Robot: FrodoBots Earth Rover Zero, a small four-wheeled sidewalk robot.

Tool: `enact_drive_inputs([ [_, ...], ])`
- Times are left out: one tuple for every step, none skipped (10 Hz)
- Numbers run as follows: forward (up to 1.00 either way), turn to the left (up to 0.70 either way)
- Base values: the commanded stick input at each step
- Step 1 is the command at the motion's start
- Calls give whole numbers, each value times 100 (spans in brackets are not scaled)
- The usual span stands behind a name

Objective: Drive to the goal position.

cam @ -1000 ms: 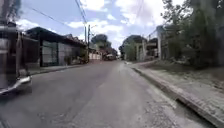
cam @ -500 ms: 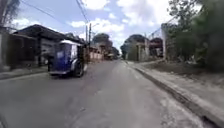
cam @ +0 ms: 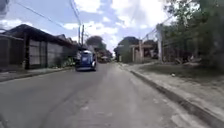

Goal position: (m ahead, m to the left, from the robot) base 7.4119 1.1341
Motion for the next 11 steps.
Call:
enact_drive_inputs([
  [100, 0],
  [100, 0],
  [100, 0],
  [100, 0],
  [100, 0],
  [100, 0],
  [100, 0],
  [100, 0],
  [100, 0],
  [100, 0],
  [100, -6],
])
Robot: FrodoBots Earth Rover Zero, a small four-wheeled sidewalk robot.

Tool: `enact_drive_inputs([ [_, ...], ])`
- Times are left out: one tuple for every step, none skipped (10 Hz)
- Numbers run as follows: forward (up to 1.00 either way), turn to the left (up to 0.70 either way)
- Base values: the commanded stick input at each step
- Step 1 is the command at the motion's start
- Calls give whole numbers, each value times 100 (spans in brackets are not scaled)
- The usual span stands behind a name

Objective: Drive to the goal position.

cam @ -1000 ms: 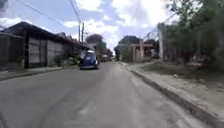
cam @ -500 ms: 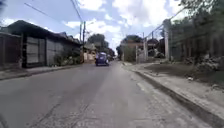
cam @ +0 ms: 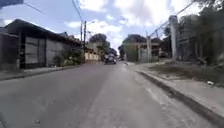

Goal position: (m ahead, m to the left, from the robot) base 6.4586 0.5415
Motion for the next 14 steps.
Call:
enact_drive_inputs([
  [100, -40],
  [100, -40],
  [100, -40],
  [100, -40],
  [100, -22],
  [100, 0],
  [100, 0],
  [100, 0],
  [100, 0],
  [100, 0],
  [100, 0],
  [100, 0],
  [100, 0],
  [100, 0],
])
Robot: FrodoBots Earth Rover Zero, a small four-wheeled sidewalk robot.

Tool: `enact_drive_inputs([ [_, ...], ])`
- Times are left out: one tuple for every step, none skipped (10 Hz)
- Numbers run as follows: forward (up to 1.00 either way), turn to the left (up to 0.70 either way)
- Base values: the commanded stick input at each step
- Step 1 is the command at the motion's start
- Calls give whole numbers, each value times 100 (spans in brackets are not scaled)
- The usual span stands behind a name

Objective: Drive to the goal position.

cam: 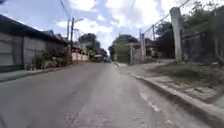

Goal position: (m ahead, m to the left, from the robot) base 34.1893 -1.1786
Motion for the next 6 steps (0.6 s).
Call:
enact_drive_inputs([
  [100, 0],
  [100, 0],
  [100, 0],
  [100, 0],
  [100, 0],
  [100, 0],
])
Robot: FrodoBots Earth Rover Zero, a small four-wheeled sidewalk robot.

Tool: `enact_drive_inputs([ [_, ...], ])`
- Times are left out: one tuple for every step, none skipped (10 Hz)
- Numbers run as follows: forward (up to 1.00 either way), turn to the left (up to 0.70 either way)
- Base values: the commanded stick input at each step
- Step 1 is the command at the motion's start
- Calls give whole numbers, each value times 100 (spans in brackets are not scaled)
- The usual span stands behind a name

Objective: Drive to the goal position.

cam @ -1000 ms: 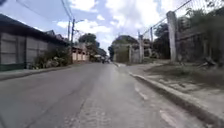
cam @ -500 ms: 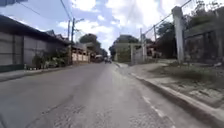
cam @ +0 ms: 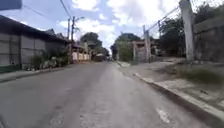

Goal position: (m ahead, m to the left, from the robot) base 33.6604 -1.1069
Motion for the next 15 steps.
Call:
enact_drive_inputs([
  [100, 0],
  [100, 0],
  [100, 0],
  [100, 0],
  [100, 0],
  [100, 0],
  [100, 0],
  [100, 0],
  [100, 0],
  [100, 0],
  [100, 0],
  [100, 0],
  [100, 0],
  [100, 0],
  [100, 0],
])
